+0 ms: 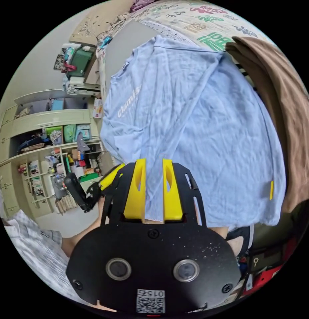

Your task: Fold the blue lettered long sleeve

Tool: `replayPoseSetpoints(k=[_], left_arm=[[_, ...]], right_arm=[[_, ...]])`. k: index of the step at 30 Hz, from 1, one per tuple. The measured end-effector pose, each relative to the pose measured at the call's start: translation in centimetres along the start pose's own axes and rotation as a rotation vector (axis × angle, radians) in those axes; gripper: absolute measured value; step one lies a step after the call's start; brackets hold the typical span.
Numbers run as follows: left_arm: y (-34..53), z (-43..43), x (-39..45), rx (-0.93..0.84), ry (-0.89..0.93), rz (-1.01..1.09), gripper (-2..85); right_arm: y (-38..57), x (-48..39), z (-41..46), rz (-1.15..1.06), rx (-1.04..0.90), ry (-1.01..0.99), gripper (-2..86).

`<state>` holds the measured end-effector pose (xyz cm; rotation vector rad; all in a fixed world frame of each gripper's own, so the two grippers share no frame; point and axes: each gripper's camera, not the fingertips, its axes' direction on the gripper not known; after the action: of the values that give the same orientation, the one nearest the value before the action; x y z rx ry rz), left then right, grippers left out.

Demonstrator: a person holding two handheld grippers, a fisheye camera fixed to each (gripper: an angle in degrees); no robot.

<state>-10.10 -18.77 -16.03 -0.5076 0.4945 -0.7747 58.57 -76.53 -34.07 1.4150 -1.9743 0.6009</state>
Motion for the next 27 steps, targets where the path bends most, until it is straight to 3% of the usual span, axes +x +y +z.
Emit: replayPoseSetpoints(k=[5,12,20,24,27], left_arm=[[0.0,2.6,6.5,-0.048,-0.188,0.234,6.6],[0.8,5.1,9.5,-0.099,-0.151,0.327,3.5],[0.5,4.5,0.2,-0.044,0.121,-0.114,6.0],[2.0,2.6,-6.4,0.048,0.223,-0.361,6.8],[4.1,0.7,-11.9,0.159,0.279,-0.558,7.7]], right_arm=[[-1.2,-0.6,0.7,-0.033,-0.078,-0.231,14.8],[1.3,0.2,0.8,0.037,-0.129,-0.307,13.1],[3.6,-2.6,0.2,-0.011,-0.178,-0.203,2.1],[5.8,-4.5,-5.2,-0.07,-0.09,-0.246,1.2],[7.9,-4.7,-10.4,-0.086,-0.025,-0.169,0.9]])
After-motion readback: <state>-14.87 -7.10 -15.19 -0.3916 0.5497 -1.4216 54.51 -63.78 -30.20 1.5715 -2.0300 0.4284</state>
